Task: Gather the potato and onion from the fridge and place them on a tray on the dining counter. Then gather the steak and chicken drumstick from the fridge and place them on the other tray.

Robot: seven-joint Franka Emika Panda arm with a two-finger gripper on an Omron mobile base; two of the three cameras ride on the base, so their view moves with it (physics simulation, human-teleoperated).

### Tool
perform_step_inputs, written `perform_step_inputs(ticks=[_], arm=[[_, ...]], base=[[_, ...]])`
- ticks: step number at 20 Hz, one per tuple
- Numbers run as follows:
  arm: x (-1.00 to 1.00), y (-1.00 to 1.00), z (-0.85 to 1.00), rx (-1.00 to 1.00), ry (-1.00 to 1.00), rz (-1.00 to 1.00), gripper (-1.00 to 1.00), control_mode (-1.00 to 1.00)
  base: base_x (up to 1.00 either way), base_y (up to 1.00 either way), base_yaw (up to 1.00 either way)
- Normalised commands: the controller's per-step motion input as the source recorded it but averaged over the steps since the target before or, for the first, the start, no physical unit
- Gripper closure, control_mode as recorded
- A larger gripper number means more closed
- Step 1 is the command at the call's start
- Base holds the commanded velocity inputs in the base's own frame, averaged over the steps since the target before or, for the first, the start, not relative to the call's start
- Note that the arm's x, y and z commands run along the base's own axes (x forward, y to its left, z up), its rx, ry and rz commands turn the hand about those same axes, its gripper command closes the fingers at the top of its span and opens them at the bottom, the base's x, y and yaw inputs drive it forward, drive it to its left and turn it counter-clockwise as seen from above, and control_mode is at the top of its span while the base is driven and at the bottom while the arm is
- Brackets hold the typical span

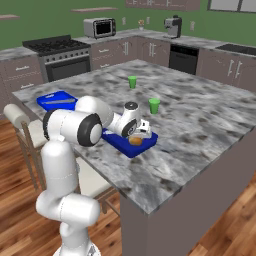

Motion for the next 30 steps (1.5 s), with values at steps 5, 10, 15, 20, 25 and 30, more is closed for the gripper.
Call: perform_step_inputs(ticks=[5,10,15,20,25,30], arm=[[0.00,0.00,0.00,0.00,0.00,0.00,-1.00,-1.00],[-0.07,0.00,0.06,0.00,0.00,0.00,-1.00,-1.00],[-0.23,0.00,0.41,0.00,-0.01,0.00,-1.00,-1.00],[-0.51,0.00,0.86,0.00,0.00,0.00,-1.00,-1.00],[-0.82,0.00,0.88,0.01,0.00,-0.01,-1.00,-1.00],[-0.98,0.01,0.88,0.06,0.03,-0.02,-1.00,-1.00]], base=[[0.00,0.00,0.00],[0.00,0.00,0.00],[0.00,0.00,0.00],[0.00,0.00,0.00],[0.00,0.00,0.00],[0.00,0.00,0.00]])
